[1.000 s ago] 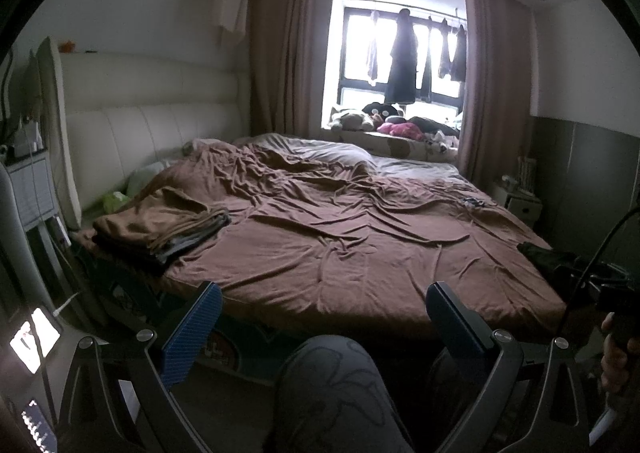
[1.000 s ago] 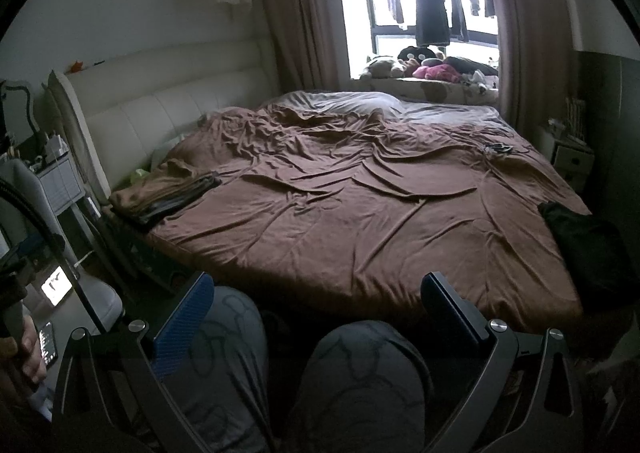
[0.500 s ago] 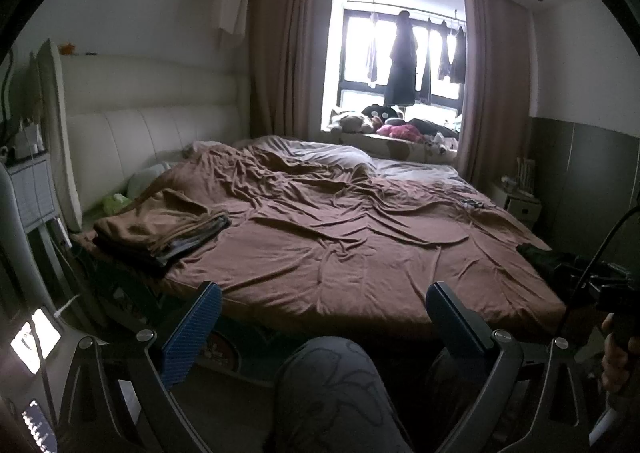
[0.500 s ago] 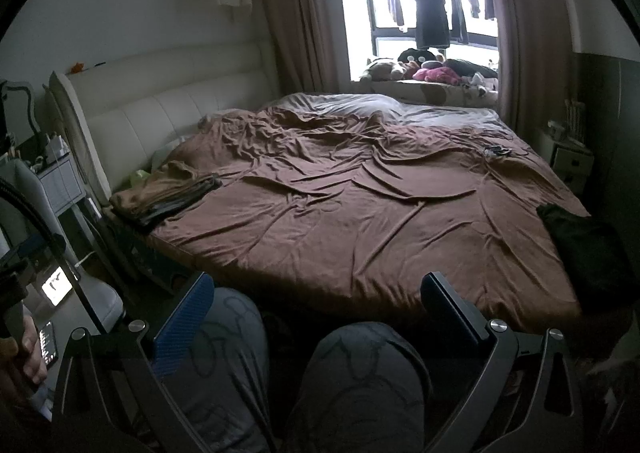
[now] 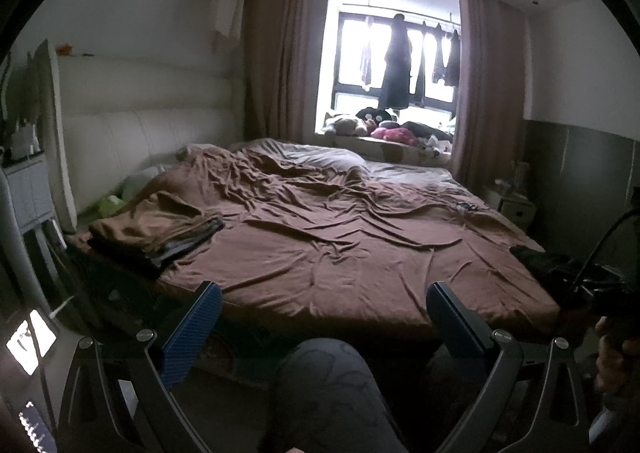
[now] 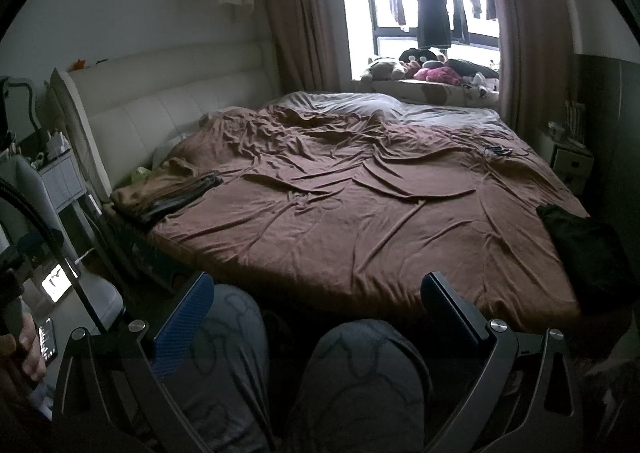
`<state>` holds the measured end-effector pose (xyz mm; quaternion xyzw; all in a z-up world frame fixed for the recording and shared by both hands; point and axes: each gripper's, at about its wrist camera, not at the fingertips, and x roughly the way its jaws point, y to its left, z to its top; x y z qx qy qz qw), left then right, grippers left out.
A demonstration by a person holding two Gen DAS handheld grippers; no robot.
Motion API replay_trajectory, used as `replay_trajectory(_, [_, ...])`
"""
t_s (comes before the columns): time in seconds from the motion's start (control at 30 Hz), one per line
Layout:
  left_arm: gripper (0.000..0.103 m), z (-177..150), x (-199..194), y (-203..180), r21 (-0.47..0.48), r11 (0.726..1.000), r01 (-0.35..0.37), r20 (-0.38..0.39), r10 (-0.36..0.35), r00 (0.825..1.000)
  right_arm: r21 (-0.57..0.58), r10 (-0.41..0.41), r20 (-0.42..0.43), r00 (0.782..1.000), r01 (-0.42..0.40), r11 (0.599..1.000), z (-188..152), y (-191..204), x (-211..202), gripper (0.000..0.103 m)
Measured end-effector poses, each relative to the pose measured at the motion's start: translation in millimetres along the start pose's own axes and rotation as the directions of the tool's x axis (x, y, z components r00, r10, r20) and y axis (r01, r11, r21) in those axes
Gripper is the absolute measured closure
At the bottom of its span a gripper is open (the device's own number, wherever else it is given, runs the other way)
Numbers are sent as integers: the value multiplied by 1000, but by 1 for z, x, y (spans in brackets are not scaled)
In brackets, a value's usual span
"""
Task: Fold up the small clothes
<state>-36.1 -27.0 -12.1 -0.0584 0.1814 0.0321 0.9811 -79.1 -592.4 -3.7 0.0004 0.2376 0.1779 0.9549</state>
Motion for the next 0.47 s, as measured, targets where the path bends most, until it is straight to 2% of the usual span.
replay_trajectory(0.47, [0, 1, -4, -4, -2, 1000, 21, 8, -21, 1000, 3, -6, -8, 1000, 6, 1000, -1, 2, 0, 0])
